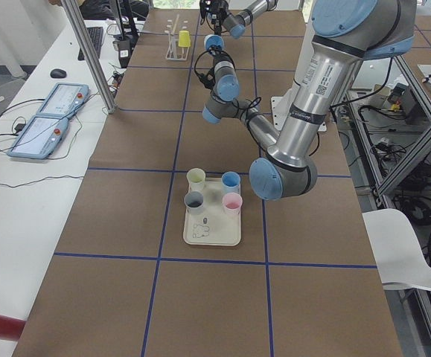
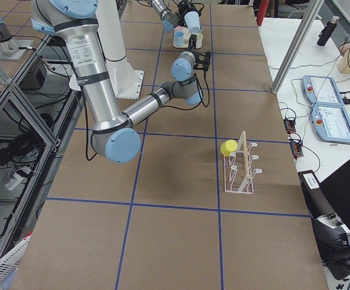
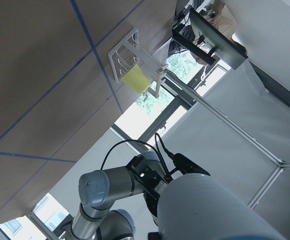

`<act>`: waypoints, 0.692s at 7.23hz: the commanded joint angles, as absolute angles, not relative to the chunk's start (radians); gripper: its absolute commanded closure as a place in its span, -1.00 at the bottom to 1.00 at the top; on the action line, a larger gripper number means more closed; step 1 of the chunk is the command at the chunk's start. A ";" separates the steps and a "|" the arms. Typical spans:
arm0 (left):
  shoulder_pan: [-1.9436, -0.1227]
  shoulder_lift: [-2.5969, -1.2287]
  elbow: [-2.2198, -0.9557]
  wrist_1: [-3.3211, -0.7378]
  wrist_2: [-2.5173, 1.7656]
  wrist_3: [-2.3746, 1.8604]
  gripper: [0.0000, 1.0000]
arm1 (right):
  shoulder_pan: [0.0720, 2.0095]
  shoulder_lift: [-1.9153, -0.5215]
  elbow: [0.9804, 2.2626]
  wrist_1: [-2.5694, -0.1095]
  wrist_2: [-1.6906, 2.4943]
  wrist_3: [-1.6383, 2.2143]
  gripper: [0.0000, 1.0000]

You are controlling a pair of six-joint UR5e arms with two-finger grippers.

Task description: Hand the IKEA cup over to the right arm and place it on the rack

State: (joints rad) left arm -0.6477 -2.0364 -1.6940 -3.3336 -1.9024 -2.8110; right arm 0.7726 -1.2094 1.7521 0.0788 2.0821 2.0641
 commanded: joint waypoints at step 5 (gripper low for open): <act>-0.580 -2.048 -1.667 -3.537 -1.848 -2.974 1.00 | 0.647 -1.062 1.750 0.092 1.941 2.102 -0.98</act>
State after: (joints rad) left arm -0.5970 -2.0470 -1.6652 -3.5188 -1.8513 -2.9660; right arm 0.6606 -1.0709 1.7510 0.0920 1.9611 2.1030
